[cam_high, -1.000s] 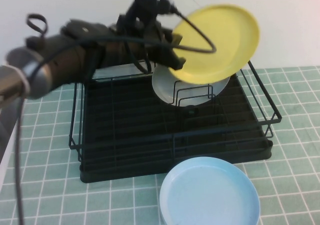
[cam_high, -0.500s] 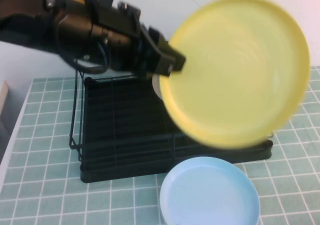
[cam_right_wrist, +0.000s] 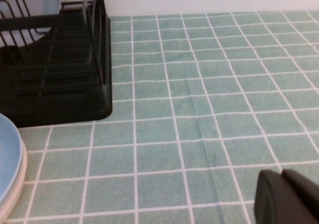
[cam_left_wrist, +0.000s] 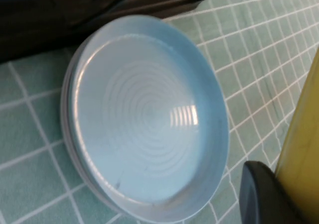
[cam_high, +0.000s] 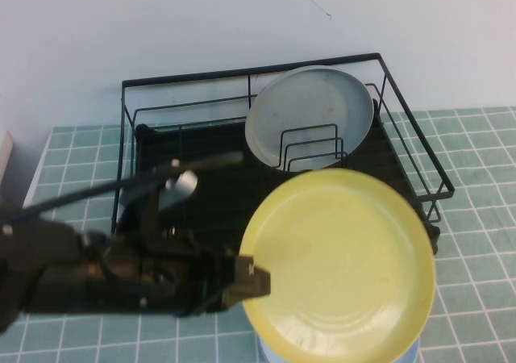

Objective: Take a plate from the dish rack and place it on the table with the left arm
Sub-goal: Place the plate from the table

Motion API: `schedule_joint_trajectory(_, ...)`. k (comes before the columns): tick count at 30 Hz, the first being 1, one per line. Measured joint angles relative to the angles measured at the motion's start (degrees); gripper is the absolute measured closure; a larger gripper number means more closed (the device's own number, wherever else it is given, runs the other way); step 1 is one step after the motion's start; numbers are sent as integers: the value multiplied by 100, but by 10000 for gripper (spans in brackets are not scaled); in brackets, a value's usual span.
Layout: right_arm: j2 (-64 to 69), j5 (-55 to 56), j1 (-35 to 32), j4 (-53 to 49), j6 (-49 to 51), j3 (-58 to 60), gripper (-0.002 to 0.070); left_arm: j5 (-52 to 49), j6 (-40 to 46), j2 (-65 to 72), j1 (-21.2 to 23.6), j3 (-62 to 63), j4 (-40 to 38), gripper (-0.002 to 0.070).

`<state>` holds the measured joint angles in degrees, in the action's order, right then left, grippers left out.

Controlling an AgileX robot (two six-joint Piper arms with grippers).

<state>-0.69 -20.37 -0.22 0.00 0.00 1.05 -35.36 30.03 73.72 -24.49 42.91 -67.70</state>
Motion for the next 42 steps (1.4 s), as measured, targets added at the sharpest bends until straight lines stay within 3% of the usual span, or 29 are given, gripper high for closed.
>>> schedule_joint_trajectory(7,0,0,0,0,0,0,678,375,1441,368,0,-744,-1662,608)
schedule_joint_trajectory(20,0,0,0,0,0,0,678,221,2347,1519,0,-753,-2249,590)
schedule_joint_trajectory(22,0,0,0,0,0,0,678,233,2445,1519,0,-753,-2409,531)
schedule_joint_trajectory(26,0,0,0,0,0,0,678,215,2498,1519,0,-753,-2695,342)
schedule_joint_trajectory(29,0,0,0,0,0,0,678,215,2525,1436,0,-753,-2825,285)
schedule_joint_trajectory(34,0,0,0,0,0,0,678,299,2694,1002,0,-753,-2837,316)
schedule_joint_trajectory(42,0,0,0,0,0,0,678,965,2778,-459,0,-753,-2047,443)
